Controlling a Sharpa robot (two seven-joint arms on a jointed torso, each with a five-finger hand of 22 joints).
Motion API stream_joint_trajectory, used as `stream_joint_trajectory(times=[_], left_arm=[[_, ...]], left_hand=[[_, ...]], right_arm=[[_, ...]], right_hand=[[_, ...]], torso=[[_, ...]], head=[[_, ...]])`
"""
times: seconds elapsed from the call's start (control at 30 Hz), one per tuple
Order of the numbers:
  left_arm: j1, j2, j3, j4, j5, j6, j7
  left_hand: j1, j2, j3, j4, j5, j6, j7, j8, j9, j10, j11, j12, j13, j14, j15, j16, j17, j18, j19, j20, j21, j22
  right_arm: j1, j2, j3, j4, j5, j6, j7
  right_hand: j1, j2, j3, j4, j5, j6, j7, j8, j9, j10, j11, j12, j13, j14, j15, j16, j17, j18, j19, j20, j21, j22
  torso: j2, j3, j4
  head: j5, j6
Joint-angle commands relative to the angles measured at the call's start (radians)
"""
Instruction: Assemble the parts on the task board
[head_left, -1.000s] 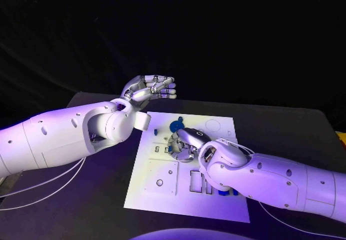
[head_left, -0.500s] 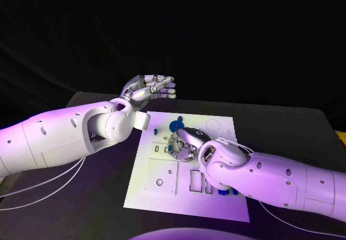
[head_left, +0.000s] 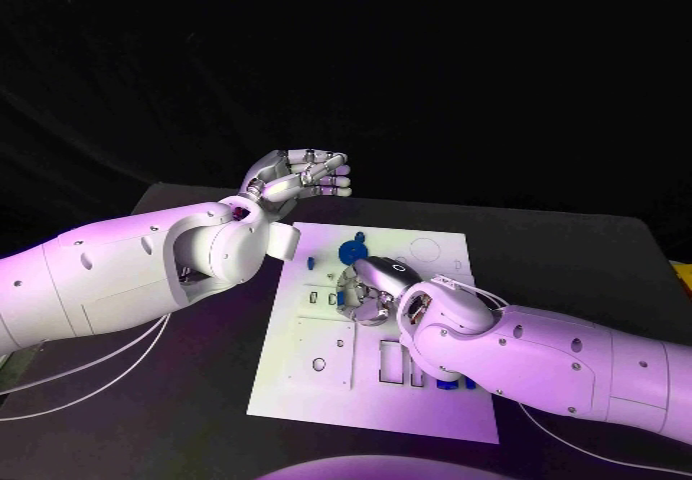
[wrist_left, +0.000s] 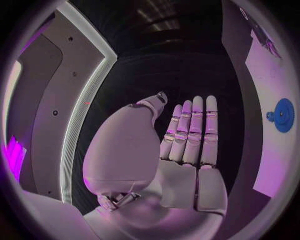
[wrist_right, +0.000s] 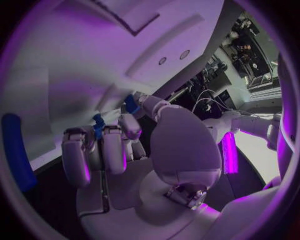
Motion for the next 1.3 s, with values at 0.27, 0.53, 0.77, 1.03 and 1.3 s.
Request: stream_joint_trajectory(times=[0.27,0.53,0.77,1.03,1.3], left_arm=[[0.001,0.001,0.001,-0.001,-0.003,0.018,0.006],[0.001,0.000,0.000,-0.014,-0.048,0.029,-0.039],[0.001,-0.006,0.000,-0.059,-0.301,0.085,-0.233],[0.002,-0.020,0.001,-0.089,-0.638,0.293,-0.544],[0.033,0.003,-0.001,-0.094,-0.943,0.442,-0.802]], left_hand=[[-0.006,-0.003,0.008,-0.001,-0.005,-0.006,0.003,-0.008,-0.001,-0.007,0.001,-0.006,-0.001,0.001,0.005,-0.007,0.002,0.011,-0.008,-0.001,0.004,0.002],[-0.018,-0.010,0.004,0.002,-0.006,-0.006,0.003,-0.011,-0.001,-0.002,-0.001,-0.003,0.001,0.019,0.001,0.004,0.012,0.013,-0.003,-0.002,0.013,0.005],[-0.154,-0.013,-0.097,0.079,-0.005,0.089,-0.058,0.040,0.041,0.197,-0.073,0.101,0.071,0.239,-0.084,0.208,0.155,0.015,0.140,-0.072,0.152,0.069],[-0.219,0.035,-0.175,0.084,-0.005,0.094,-0.110,0.139,0.172,0.242,-0.135,0.392,0.355,0.351,-0.143,0.648,0.539,0.012,0.173,-0.138,0.406,0.227],[-0.234,0.077,-0.202,0.088,-0.005,0.044,-0.134,0.275,0.325,0.160,-0.155,0.730,0.684,0.448,-0.166,0.918,0.797,-0.041,0.334,-0.165,0.732,0.647]], right_arm=[[-0.001,-0.001,0.000,0.001,-0.011,-0.030,0.026],[0.000,-0.051,0.001,0.042,0.025,-0.151,0.101],[0.037,-0.168,0.005,0.110,0.328,-0.189,0.406],[0.091,-0.316,0.007,0.193,0.575,-0.140,0.501],[0.132,-0.412,0.014,0.183,0.701,-0.123,0.507]], right_hand=[[-0.009,-0.027,-0.069,0.025,-0.097,-0.069,0.014,-0.041,-0.025,-0.036,0.014,-0.034,-0.030,0.044,0.018,-0.015,-0.009,0.000,0.050,0.010,-0.016,0.202],[0.001,-0.022,-0.111,0.042,-0.087,-0.093,0.023,-0.061,-0.040,-0.048,0.022,-0.044,-0.041,0.041,0.025,-0.023,-0.019,0.003,0.042,0.016,-0.026,0.194],[0.078,0.029,-0.068,0.023,0.003,-0.071,0.024,-0.056,-0.050,-0.073,0.021,-0.073,-0.075,0.034,0.024,-0.042,-0.044,0.011,0.020,0.017,-0.055,0.169],[0.068,0.024,-0.064,0.030,0.044,-0.054,0.022,-0.047,-0.052,-0.072,0.019,-0.074,-0.079,0.035,0.023,-0.040,-0.039,0.010,0.023,0.015,-0.053,0.173],[0.053,0.024,-0.067,0.043,0.040,-0.058,0.022,-0.049,-0.058,-0.095,0.019,-0.105,-0.111,0.024,0.022,-0.066,-0.076,0.019,0.002,0.015,-0.080,0.149]], torso=[[0.000,0.0001,-0.0001],[-0.004,0.0011,-0.0013],[-0.016,0.0030,-0.0071],[-0.031,0.0102,-0.0150],[-0.040,0.0146,-0.0170]], head=[[-0.002,0.002],[-0.004,0.006],[-0.002,0.004],[0.014,-0.011],[0.007,-0.020]])
